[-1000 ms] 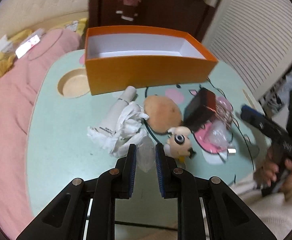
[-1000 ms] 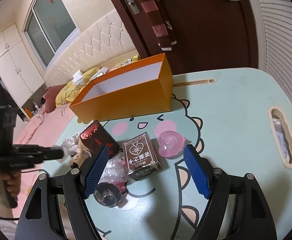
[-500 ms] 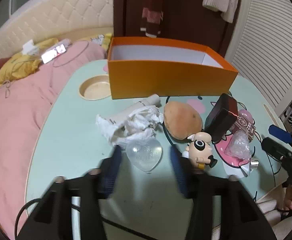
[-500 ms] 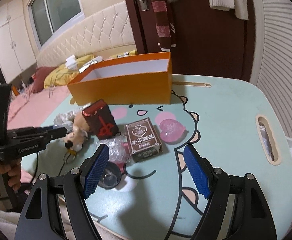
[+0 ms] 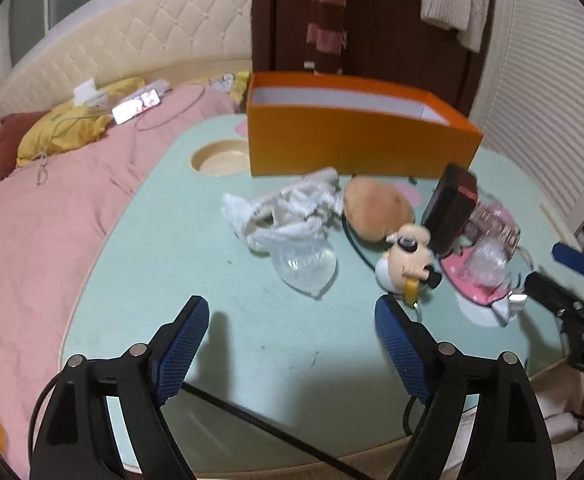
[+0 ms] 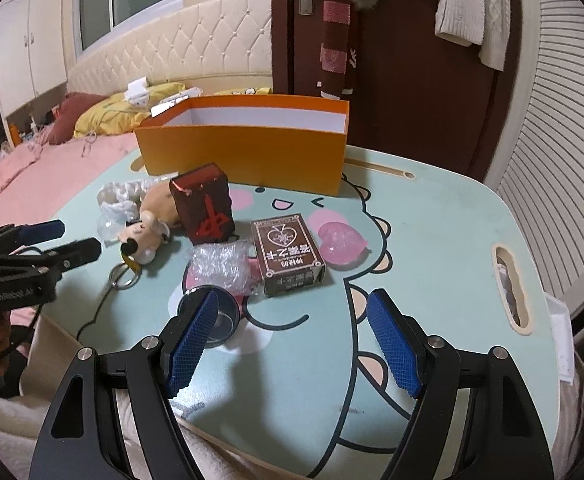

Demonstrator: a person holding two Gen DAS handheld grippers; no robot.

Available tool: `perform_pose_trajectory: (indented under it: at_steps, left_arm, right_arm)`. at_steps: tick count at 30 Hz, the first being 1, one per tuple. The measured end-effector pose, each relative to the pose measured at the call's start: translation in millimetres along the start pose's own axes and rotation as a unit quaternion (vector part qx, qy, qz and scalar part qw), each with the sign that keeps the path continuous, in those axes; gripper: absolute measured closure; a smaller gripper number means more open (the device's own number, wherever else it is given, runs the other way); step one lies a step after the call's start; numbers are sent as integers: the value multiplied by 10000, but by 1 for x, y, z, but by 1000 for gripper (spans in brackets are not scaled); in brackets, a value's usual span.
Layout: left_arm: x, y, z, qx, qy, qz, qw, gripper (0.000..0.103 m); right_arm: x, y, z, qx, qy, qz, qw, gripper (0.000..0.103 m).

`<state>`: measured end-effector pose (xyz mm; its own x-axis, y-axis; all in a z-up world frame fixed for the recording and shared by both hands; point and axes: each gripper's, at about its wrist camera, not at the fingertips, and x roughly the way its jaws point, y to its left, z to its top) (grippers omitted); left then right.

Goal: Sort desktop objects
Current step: 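Lift the clear plastic piece out and release it on the desk, left tool, then lower the right tool onto the round metal tin and grasp it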

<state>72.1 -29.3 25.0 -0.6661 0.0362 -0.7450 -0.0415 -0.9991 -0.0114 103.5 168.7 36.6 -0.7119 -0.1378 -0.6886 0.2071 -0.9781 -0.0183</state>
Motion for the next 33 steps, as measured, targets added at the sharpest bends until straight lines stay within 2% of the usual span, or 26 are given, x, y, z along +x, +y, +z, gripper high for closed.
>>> perform_pose_trajectory:
  at_steps: [3,6,7,12,18,21,31,33]
  left_arm:
    - [5,1,-1,15,37,141,9999,15]
    - [7,2,-2,-17,-2,185,9998,4]
    - [9,3,-3,-32,0,180,9998,0]
    - [9,3,-4,-3,-103,158,9998,0]
    - [9,4,-5,16,-137,140,9998,0]
    - [9,4,-5,25,-140,130,9998,0]
    - [8,5,-4,84,-191,78,9998,0]
    - [6,6,-4,71,-202,49,9998,0]
  right_arm:
    - [-1,0,0,0,0,-10,10000,26]
    - [0,-2,0,39,19,34,10000,26]
    - [0,-2,0,59,28,63,10000,23]
    - [8,-11,-2,291,144,396,9987,16]
    - [15,-23,-5,670,261,636,9954,14]
    - [20,-30,-7,868,359,811,9923,7]
    - [17,-31,-6,873,350,874,9917,7]
    - [12,-30,-5,849,240,941,9916,7]
